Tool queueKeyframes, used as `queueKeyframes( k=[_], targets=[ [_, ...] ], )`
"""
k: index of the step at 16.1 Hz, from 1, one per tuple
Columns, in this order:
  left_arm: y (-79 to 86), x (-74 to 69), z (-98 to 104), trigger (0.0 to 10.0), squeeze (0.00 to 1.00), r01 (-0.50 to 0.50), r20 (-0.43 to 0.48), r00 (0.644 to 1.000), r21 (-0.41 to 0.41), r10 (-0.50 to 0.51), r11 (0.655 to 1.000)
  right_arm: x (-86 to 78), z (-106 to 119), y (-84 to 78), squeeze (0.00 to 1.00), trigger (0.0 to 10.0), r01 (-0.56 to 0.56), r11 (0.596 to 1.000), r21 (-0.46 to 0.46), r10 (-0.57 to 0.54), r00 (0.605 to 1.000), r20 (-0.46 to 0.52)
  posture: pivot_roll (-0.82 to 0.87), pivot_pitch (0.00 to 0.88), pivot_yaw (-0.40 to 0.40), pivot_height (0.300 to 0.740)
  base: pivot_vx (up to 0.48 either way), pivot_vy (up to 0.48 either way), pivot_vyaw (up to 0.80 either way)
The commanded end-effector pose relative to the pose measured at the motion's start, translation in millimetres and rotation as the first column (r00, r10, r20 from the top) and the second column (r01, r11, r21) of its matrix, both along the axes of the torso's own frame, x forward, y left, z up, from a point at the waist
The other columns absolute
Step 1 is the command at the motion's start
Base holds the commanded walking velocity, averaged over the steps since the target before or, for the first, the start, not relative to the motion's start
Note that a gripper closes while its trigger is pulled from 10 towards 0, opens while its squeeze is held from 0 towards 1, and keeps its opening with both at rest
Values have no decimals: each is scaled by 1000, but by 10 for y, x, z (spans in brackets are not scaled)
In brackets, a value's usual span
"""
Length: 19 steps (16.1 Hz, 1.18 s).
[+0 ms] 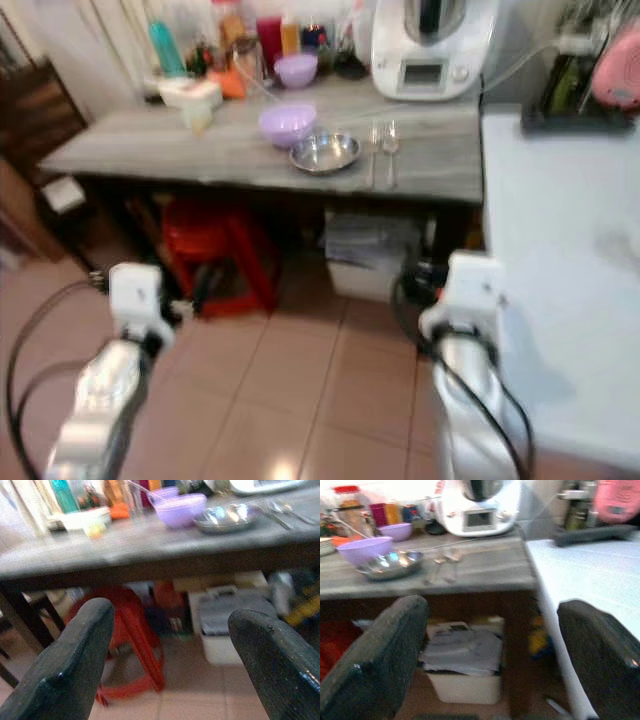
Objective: Setting the table
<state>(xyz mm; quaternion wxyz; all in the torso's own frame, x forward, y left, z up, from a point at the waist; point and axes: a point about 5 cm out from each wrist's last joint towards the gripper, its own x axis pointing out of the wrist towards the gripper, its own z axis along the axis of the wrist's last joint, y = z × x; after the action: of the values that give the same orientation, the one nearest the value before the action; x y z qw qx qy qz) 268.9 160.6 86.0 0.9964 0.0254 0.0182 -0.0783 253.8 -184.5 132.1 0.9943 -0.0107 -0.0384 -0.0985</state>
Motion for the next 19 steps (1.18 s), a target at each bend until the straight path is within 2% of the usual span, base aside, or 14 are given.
queueKeyframes(
  k=[1,3,7,8,12,14,16,19],
  targets=[
    [27,-5,-45,10000,0,28,-15,999,-8,-28,1000,-55,53,-9,0,10000,21,1000,-9,-21,999,31,-110,34,156,740,0,0,0],
    [-38,20,-96,10000,0,71,-37,997,-26,-72,997,-149,37,-69,0,10000,68,998,-16,-68,997,28,-150,32,178,740,0,0,0],
    [-249,281,-63,10000,0,190,-43,980,-60,-193,980,-336,8,-239,0,10000,183,982,-55,-182,983,16,-245,48,196,740,0,0,0],
    [-261,300,-82,10000,0,191,-49,980,-73,-195,979,-379,-3,-241,0,10000,184,981,-58,-184,983,15,-258,47,212,740,0,0,0],
    [-301,159,-221,10000,0,222,-90,969,-77,-228,972,-390,-45,-221,0,10000,175,984,-33,-175,985,4,-237,54,238,740,0,0,0],
    [-280,114,-250,10000,0,216,-106,969,-82,-224,973,-321,-61,-176,0,10000,145,989,-14,-145,989,0,-198,61,232,740,0,0,0],
    [-237,56,-249,10000,0,177,-119,975,-84,-186,981,-206,-41,-59,0,10000,78,997,6,-78,997,8,-170,76,225,740,0,0,0],
    [-179,-38,-264,10000,0,152,-121,980,-76,-160,985,-96,-14,66,0,10000,20,1000,20,-20,1000,18,-122,84,177,740,0,0,0]
  ],
)
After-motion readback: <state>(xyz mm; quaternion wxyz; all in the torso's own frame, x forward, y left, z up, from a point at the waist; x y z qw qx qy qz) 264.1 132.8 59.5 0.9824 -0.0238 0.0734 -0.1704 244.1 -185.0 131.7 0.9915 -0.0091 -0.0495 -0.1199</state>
